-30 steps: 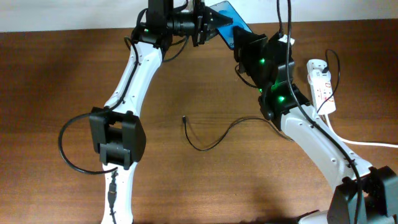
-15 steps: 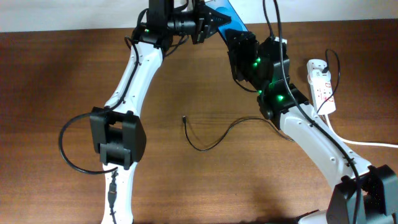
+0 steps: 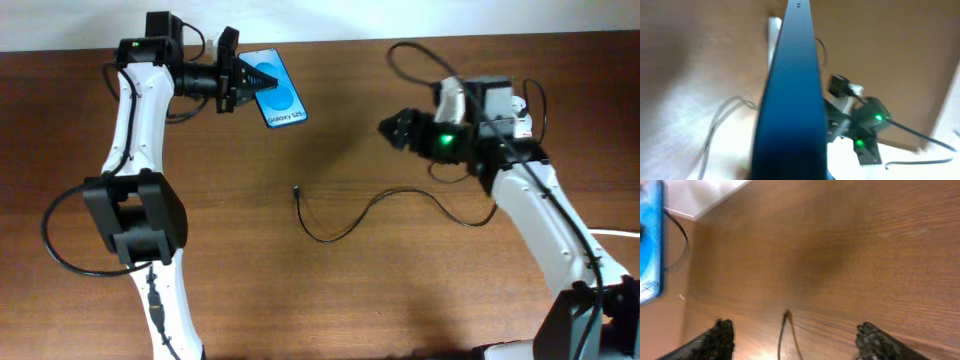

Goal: Plug charger to phone and switch on socket
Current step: 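Grasp the black cable's USB-C plug with the right gripper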

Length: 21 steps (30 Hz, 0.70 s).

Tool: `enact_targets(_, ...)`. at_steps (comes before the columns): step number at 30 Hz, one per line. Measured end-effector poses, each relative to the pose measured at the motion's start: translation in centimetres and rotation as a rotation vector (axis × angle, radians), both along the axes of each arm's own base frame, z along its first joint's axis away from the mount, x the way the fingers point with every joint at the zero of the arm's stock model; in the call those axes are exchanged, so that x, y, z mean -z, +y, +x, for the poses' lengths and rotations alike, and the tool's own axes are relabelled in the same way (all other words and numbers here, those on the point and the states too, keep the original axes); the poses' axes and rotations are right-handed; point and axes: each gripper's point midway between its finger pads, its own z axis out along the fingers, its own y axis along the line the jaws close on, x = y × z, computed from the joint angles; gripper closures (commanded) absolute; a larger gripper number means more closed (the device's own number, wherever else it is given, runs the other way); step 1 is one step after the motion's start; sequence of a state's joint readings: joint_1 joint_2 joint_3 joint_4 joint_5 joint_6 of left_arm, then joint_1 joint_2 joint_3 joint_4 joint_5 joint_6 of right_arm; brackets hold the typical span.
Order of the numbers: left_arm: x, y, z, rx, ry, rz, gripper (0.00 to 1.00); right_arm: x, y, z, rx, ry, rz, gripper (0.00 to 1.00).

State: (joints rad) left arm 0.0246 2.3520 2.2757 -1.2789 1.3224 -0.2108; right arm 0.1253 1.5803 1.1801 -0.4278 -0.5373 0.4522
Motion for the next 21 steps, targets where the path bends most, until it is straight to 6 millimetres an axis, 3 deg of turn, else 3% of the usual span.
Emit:
enact_targets(2,-0.9,-0.2,-0.7,0.034,-0.059,-0.055,1.00,0.7,2.6,-0.9,-0.066,-0.005,-0.048,0.25)
enact_targets(4,-1.3,0.1,-0.7,0.036,-0.095,-0.075,1.00,2.8,5.3,-1.7,-0.135,0.030,-0.071,0.30)
enact_targets(6,-1.8,1.3,-0.3,0.017,-0.118,-0.101,1.00,7.9,8.0,-2.6,-0.189,0.156,-0.071,0.41)
enact_targets(7,-2.2,2.7,0.0,-0.009,-0.128,-0.124,1.00,9.2,8.5,-2.5,-0.197,0.186,-0.049,0.41)
enact_targets(9,-2.3,4.2,0.4,-0.039,-0.134,-0.128,1.00,9.7,9.7,-1.8,-0.214,0.181,0.020,0.44)
enact_targets(11,-2.3,5.7,0.7,-0.070,-0.138,-0.122,1.00,11.9,10.8,-1.9,-0.239,0.244,0.085,0.50)
enact_targets(14,-2.2,6.0,0.7,-0.075,-0.140,-0.118,1.00,15.7,11.6,-3.1,-0.252,0.379,0.148,0.52)
enact_targets(19,-2.2,5.9,0.7,-0.073,-0.141,-0.118,1.00,15.8,13.9,-4.5,-0.300,0.395,0.159,0.54)
enact_targets(21,-2.2,6.0,0.7,-0.074,-0.141,-0.118,1.00,15.9,15.2,-5.3,-0.310,0.403,0.146,0.63)
